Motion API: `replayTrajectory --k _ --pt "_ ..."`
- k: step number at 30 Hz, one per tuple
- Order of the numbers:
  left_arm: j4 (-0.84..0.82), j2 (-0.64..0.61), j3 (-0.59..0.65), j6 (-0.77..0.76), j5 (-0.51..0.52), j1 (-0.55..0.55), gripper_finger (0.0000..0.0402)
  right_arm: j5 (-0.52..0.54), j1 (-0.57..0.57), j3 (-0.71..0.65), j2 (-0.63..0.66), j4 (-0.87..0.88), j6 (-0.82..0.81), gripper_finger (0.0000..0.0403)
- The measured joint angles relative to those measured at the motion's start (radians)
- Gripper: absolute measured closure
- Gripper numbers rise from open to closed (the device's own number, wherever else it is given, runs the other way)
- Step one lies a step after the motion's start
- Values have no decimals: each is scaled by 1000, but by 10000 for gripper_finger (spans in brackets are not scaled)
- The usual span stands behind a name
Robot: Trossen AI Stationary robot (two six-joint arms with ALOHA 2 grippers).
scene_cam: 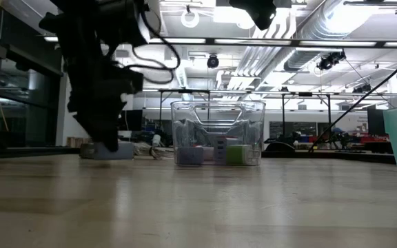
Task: Pick & Place Office items
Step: Put the light blue charger adapter into the transparent bin
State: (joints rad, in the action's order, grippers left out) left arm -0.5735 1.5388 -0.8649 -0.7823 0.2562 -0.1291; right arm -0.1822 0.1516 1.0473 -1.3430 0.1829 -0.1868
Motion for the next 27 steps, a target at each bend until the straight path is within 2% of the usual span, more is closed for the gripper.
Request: replayTrajectory --k 17,27 --pt "75 -270 -13 66 27 0 192 0 0 0 0 -7 0 171" --pt "300 -279 -14 203 66 27 191 0 0 0 0 -7 0 171"
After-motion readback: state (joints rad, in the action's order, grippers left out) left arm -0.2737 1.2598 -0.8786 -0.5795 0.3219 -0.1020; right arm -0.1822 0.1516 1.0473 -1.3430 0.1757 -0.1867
